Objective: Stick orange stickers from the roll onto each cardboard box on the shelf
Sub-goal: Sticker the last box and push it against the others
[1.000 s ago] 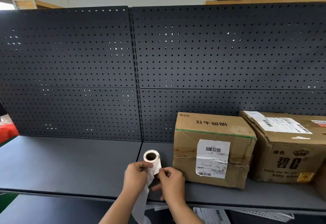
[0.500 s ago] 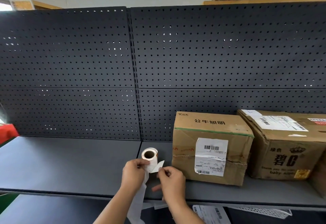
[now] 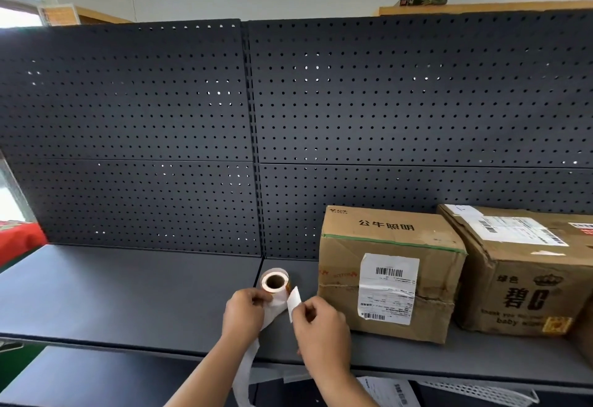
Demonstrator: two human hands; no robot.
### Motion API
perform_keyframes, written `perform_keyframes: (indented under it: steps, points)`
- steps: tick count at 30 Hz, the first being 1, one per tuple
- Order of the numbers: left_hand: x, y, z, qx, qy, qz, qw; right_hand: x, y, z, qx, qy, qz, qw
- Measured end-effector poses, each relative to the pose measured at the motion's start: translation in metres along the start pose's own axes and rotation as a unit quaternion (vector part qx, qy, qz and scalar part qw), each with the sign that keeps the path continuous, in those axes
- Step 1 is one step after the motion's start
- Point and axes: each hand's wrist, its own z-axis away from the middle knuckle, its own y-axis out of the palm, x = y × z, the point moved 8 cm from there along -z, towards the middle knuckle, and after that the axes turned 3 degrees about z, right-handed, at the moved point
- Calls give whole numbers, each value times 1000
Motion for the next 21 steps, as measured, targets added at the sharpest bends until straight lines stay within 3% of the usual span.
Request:
perform_keyframes:
  steps: [4, 8, 11, 15, 21]
  points:
    - [-14, -4, 14, -24, 30, -84, 996, 13, -16, -9, -24, -66, 73, 995]
    - [-37, -7, 33, -72, 74, -83, 991, 24, -33, -15, -52, -112, 85, 989]
    - [-62, -9, 55, -86, 91, 26, 992, 31, -42, -16, -81, -159, 105, 978]
    - [-78, 10, 76, 3, 46, 250, 967, 43, -38, -9, -79, -259, 174, 947]
    - [-81, 14, 77, 20, 10, 341, 940, 50, -37, 4, -47, -324, 173, 929]
